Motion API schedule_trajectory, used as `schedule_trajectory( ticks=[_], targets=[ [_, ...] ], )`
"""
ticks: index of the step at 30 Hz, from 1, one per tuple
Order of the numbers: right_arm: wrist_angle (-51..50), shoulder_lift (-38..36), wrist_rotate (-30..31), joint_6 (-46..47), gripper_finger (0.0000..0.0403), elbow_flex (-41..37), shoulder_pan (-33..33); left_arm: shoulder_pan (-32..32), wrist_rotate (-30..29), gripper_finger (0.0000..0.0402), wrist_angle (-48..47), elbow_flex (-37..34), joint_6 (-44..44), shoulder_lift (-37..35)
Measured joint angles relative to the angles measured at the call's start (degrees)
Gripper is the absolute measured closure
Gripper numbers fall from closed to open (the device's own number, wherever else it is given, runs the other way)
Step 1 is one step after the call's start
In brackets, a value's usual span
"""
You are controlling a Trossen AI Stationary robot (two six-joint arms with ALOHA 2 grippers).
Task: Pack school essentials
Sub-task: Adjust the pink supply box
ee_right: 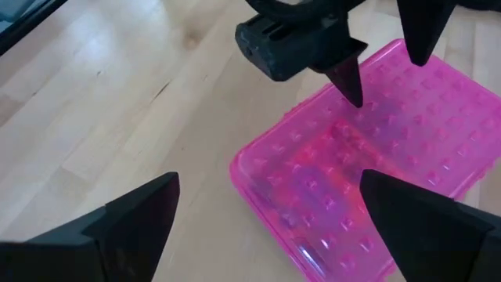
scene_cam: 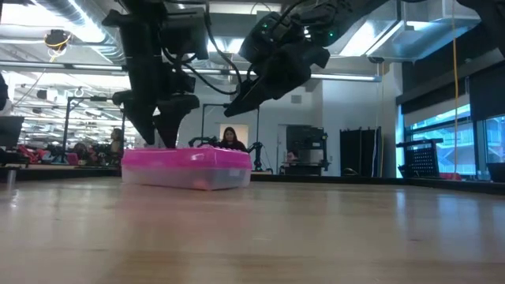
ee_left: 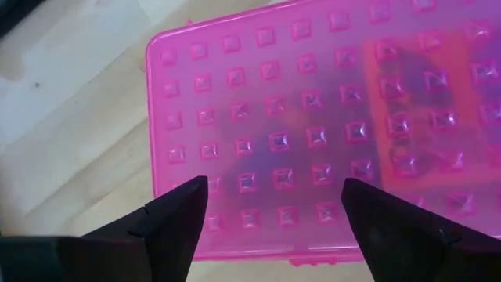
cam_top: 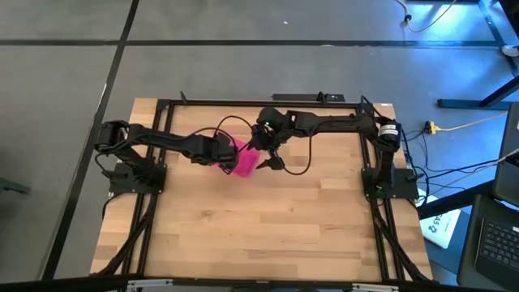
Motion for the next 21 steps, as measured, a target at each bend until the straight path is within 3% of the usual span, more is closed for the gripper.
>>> schedule_trajectory(
  ticks=[6, 10, 14, 21],
  targets=[
    [-0.8, 0.0, -0.2, 0.0, 0.0004, 0.0, 0.0, 0.1, 0.5, 0.0107, 5.4, 0.1, 0.8, -0.5],
    [-1.2, 0.0, -0.2, 0.1, 0.0004, 0.0, 0.0, 0.5, 0.4, 0.0107, -0.8, 2.6, 4.3, -1.8],
    [-1.2, 0.0, -0.2, 1.2, 0.0004, 0.0, 0.6, 0.9, -3.3, 0.0107, -7.0, 5.3, 5.6, -5.3],
    [1.6, 1.0, -0.2, -0.4, 0.0004, 0.0, 4.0, 3.8, -3.6, 0.0107, -13.6, 3.6, 1.0, -8.6]
  ],
)
